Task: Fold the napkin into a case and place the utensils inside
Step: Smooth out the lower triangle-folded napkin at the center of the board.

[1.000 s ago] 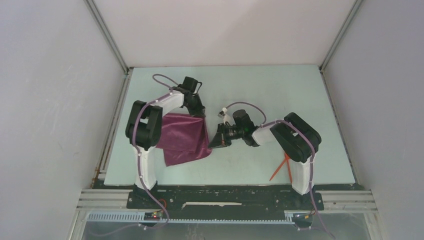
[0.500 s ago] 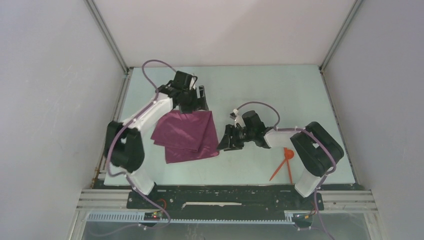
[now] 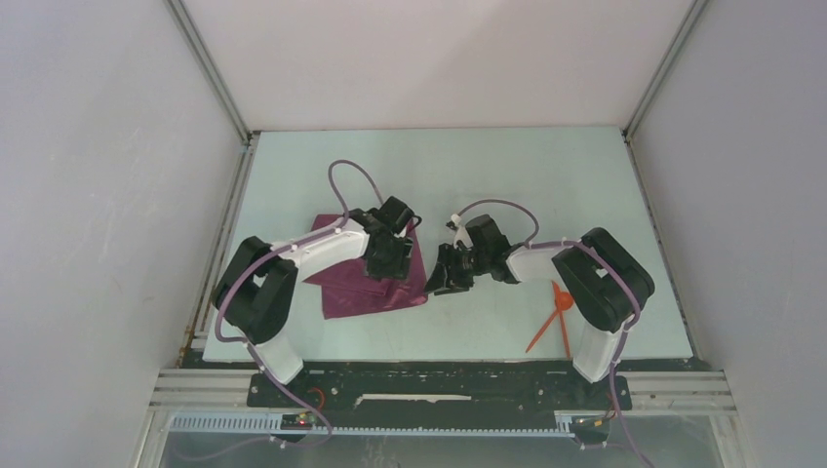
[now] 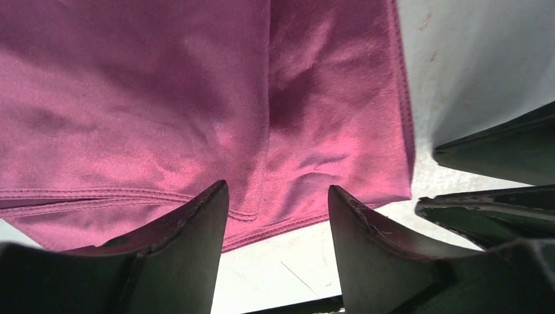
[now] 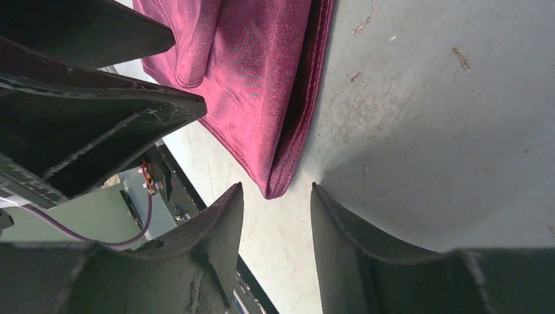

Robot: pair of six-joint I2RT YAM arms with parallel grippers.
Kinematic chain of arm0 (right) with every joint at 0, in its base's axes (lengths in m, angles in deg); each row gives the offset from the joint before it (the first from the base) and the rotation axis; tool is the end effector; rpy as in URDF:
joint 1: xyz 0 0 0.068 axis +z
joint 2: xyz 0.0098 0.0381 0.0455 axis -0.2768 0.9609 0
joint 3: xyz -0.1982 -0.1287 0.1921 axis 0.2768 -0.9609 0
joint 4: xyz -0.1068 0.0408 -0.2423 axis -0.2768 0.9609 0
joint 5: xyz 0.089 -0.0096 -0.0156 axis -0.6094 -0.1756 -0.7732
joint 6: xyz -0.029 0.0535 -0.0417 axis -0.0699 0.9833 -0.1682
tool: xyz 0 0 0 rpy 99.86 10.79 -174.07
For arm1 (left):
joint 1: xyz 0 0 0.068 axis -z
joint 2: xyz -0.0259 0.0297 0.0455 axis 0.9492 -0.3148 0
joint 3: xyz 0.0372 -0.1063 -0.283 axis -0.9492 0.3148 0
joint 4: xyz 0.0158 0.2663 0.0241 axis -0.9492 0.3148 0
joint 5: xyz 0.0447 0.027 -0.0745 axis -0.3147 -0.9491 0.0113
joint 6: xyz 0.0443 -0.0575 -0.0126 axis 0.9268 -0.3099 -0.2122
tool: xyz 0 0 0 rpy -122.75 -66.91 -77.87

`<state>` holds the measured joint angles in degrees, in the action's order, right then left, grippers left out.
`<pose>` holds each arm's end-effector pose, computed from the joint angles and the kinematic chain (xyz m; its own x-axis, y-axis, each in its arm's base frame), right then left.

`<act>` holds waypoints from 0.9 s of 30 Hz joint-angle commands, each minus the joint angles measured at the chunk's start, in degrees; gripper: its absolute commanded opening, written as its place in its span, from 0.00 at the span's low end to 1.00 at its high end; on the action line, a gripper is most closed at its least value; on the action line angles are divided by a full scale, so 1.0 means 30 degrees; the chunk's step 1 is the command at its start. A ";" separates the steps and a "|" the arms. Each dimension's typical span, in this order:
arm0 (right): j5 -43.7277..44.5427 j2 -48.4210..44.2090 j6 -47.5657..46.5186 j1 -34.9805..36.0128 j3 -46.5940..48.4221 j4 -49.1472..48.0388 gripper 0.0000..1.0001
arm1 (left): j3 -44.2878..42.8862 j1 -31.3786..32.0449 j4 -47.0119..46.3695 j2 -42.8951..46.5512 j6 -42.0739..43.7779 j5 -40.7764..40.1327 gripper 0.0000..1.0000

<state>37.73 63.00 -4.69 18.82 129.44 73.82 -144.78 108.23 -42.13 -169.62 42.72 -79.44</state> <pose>0.2729 0.2354 0.1318 -0.9506 -0.0895 -0.2972 -0.2916 0.5852 0.7566 0.2739 -0.2009 0.1917 -0.9526 0.1438 -0.2682 0.1771 0.9786 -0.1044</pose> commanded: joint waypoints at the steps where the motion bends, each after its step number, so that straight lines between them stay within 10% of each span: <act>1: 0.0341 0.0369 -0.0489 0.0239 0.0597 0.0581 0.50 | 0.0516 0.0322 -0.0132 0.0558 -0.0437 -0.1587 0.65; 27: 0.0534 0.1455 -0.0690 0.1058 0.1073 0.0812 0.38 | 0.1294 0.1191 0.0016 -0.0120 -0.0320 -0.1773 0.38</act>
<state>37.08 66.28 -4.84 21.20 132.19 73.93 -140.95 111.18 -42.11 -169.69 42.06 -83.36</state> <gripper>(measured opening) 0.384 0.417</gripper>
